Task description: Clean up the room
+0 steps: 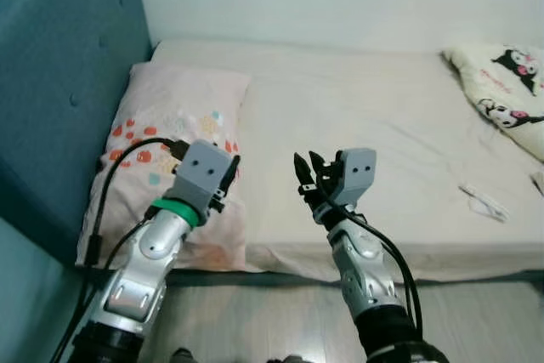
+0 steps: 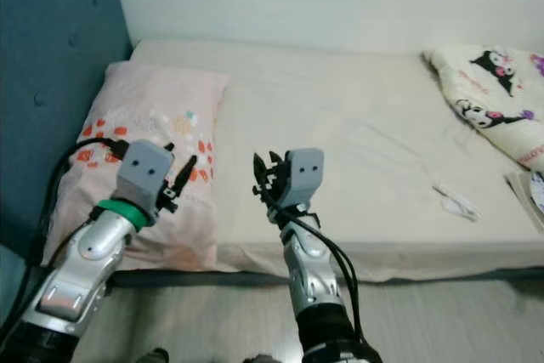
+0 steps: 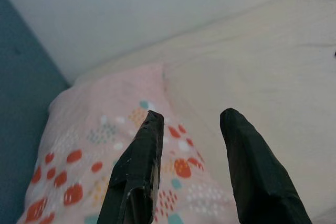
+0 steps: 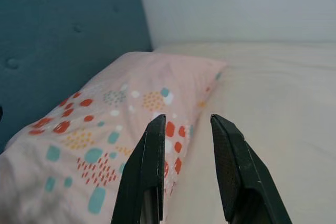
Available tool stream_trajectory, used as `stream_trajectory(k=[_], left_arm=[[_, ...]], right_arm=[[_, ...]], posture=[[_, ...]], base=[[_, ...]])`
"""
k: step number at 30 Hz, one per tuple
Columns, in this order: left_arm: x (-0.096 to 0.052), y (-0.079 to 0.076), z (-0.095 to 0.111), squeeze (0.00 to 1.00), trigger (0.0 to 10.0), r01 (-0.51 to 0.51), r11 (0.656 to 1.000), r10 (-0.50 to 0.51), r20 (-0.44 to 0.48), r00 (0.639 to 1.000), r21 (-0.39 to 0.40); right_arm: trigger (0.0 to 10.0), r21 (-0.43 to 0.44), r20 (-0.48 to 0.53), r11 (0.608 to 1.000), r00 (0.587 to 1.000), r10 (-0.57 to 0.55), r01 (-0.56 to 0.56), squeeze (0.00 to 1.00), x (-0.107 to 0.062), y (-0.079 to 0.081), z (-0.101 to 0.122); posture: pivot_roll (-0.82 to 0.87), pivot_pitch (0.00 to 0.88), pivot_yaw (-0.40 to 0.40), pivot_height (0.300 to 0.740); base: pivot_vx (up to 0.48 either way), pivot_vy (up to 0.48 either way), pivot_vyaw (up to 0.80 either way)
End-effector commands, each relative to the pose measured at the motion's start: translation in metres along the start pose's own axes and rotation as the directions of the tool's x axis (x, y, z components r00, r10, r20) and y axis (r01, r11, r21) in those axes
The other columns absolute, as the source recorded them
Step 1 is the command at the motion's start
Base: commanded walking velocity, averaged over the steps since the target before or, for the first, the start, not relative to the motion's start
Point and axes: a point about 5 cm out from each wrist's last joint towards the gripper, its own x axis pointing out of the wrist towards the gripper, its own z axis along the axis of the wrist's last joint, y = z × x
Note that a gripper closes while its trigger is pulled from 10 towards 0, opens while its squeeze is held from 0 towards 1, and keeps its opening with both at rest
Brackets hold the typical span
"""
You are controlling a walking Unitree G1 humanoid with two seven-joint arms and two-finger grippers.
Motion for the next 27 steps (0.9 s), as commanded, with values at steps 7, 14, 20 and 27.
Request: stream_trajectory(k=[7,14,20,27], left_arm=[[0.0010,-0.0059,-0.0020,0.00,10.0,0.016,1.000,-0.016,-0.004,1.000,0.002],[0.0010,-0.0056,-0.0024,0.00,10.0,0.015,1.000,-0.015,-0.005,1.000,0.001],[0.0011,-0.0058,-0.0026,0.00,10.0,0.015,1.000,-0.015,-0.007,1.000,0.002],[0.0015,-0.0051,-0.0030,0.00,10.0,0.015,1.000,-0.015,-0.008,1.000,0.003]], right_arm=[[10.0,0.003,-0.017,1.000,1.000,-0.014,0.014,0.00,-0.0041,-0.0038,-0.0053],[10.0,0.003,-0.017,1.000,1.000,-0.014,0.014,0.00,-0.0047,-0.0037,-0.0056],[10.0,0.004,-0.016,1.000,1.000,-0.014,0.014,0.00,-0.0053,-0.0034,-0.0060],[10.0,0.008,-0.013,1.000,1.000,-0.014,0.014,0.00,-0.0049,-0.0026,-0.0057]], posture=[[0.11,0.038,-0.031,0.731],[0.11,0.039,-0.031,0.731],[0.11,0.042,-0.028,0.731],[0.11,0.044,-0.026,0.731]], base=[[0.000,-0.472,0.00],[0.000,-0.462,0.00],[0.000,-0.450,0.00],[0.000,-0.441,0.00]])
